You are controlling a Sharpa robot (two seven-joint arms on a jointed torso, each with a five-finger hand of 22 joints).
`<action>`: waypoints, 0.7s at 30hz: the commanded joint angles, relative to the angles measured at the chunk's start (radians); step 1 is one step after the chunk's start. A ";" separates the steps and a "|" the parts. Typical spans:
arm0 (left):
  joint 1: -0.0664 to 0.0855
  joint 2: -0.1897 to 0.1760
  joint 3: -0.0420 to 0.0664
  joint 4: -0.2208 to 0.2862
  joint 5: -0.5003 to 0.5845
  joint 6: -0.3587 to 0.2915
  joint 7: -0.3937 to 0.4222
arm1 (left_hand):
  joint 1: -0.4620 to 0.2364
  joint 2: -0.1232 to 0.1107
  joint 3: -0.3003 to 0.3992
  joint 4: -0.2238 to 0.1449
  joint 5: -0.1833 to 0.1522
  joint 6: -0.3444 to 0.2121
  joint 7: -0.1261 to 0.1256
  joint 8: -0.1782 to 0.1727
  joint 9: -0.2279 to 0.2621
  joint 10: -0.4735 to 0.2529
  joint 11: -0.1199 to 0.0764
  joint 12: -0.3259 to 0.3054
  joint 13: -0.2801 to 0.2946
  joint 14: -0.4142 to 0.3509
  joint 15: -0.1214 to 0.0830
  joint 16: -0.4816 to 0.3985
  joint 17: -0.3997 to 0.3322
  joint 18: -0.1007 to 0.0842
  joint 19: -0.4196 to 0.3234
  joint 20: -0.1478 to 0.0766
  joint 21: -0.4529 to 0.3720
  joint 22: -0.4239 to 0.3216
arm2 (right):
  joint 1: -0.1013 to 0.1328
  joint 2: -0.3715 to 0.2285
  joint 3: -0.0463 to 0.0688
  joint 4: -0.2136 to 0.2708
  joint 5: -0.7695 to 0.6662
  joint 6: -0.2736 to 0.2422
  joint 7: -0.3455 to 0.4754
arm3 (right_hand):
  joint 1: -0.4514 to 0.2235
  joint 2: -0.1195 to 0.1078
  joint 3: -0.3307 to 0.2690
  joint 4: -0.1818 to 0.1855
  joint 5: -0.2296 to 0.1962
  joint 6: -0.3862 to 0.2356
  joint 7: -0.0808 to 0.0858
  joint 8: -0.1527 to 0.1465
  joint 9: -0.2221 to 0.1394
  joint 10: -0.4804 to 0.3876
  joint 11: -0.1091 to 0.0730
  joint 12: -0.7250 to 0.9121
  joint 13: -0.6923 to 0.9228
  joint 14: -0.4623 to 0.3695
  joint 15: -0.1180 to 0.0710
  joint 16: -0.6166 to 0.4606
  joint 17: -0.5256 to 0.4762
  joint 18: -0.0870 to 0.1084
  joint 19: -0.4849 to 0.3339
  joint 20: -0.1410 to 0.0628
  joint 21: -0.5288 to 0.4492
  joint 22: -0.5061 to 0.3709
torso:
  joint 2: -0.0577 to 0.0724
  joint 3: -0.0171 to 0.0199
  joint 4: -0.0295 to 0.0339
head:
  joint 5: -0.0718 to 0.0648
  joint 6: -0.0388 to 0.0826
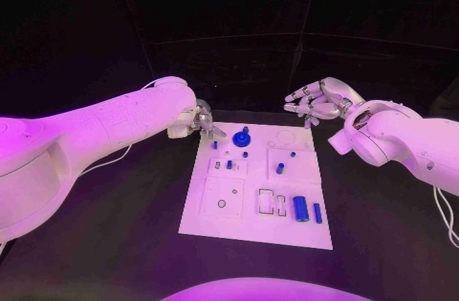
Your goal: Assemble the parts on the task board
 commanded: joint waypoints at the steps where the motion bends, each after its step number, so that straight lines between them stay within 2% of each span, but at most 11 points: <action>1: -0.001 0.003 0.001 -0.001 -0.012 0.030 -0.016 | -0.006 0.008 -0.007 0.001 0.000 0.009 -0.002 0.007 -0.002 0.009 0.001 0.006 0.003 0.104 -0.006 0.003 0.264 0.001 0.010 0.001 0.006 0.004 | 0.002 0.001 0.001 0.001 -0.003 -0.004 0.005 | 0.009 0.002 -0.002 -0.005 0.005 0.000 -0.001 0.004 0.001 -0.007 -0.002 0.005 -0.001 -0.001 0.003 0.004 0.001 0.020 -0.001 0.003 -0.005 0.000 | -0.001 0.0006 0.0007 | 0.000 0.000; 21: -0.004 0.003 0.000 0.012 -0.012 0.083 -0.032 | 0.020 0.028 -0.013 -0.014 0.000 0.022 -0.008 0.009 -0.012 0.027 -0.005 0.019 0.009 0.104 -0.011 0.003 0.264 -0.003 0.020 -0.004 0.018 0.021 | 0.002 0.003 0.001 -0.001 -0.004 -0.002 0.004 | 0.011 0.002 -0.002 -0.005 0.006 0.001 -0.001 0.005 0.001 -0.007 -0.002 0.006 -0.001 0.000 0.002 0.006 0.004 0.020 0.000 0.003 -0.004 0.001 | -0.001 0.0005 0.0008 | 0.000 0.000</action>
